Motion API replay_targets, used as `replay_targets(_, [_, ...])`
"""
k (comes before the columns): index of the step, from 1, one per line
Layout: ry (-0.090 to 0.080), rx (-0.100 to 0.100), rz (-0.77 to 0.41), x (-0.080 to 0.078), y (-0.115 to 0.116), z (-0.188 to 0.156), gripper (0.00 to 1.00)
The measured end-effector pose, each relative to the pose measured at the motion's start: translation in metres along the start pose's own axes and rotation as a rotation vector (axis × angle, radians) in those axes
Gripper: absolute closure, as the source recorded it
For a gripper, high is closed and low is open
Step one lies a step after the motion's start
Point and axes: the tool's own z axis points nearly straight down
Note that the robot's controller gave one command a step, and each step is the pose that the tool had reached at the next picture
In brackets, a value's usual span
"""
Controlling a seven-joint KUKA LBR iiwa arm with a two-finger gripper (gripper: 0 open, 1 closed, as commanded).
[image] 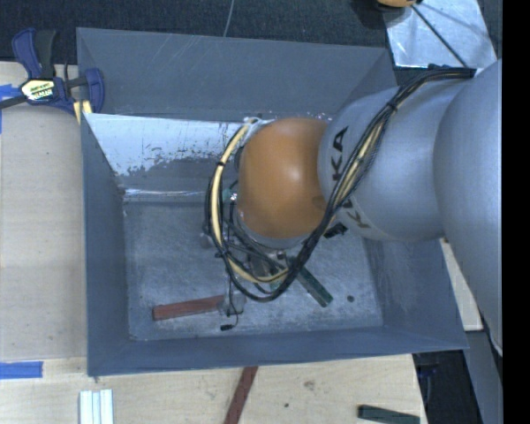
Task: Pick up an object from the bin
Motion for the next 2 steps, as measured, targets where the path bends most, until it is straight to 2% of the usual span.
replay_targets(1, [-0.003, 0.000, 0.014, 0.003, 0.010, 0.042, 0.00])
replay_targets(2, [0.000, -0.001, -0.082, -0.002, 0.013, 0.068, 1.00])
